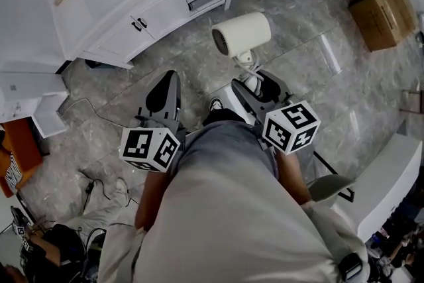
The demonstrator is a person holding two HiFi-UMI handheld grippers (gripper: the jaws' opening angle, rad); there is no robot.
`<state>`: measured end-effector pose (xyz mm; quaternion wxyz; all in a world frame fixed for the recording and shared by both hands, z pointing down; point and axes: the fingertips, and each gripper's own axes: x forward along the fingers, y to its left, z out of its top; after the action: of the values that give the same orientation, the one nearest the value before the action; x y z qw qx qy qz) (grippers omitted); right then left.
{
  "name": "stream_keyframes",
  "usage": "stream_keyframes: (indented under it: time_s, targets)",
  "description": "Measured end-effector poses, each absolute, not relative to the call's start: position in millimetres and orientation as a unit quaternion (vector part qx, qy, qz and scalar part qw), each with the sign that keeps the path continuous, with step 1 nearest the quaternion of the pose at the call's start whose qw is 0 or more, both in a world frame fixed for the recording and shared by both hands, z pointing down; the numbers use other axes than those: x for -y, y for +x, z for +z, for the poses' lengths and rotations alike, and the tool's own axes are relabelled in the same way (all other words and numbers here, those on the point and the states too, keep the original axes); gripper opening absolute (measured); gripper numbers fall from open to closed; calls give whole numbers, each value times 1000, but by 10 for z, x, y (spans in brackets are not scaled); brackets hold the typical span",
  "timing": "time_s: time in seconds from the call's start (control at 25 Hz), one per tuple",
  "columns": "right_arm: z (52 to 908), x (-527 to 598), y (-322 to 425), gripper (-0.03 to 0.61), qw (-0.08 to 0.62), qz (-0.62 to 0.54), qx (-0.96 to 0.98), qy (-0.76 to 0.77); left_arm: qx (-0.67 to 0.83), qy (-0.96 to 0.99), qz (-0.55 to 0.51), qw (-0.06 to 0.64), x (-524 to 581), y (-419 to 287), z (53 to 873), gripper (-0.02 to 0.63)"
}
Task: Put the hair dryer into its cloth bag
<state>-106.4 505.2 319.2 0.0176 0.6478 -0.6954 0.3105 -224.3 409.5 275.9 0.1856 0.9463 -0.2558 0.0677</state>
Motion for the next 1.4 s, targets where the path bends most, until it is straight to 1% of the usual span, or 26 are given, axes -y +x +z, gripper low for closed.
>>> stream_keyframes:
  time_s: [0.36, 0.68, 1.08, 1.4]
  targets:
    - [3330, -4800, -745, 239, 35, 319, 707, 630, 264, 942, 78, 193, -3901, -1918, 2871, 9]
    - [3290, -4536, -584, 239, 34, 313, 711, 629, 256, 941, 83, 204, -3755, -1688, 2960, 8]
    - [3251, -3834, -150, 239, 43, 297, 704, 643, 262, 940, 73, 207, -2960, -1347, 2996, 9]
    - [3351, -3103, 149, 239, 53, 315, 703, 636, 272, 935, 78, 212, -2208, -1095, 3046, 8]
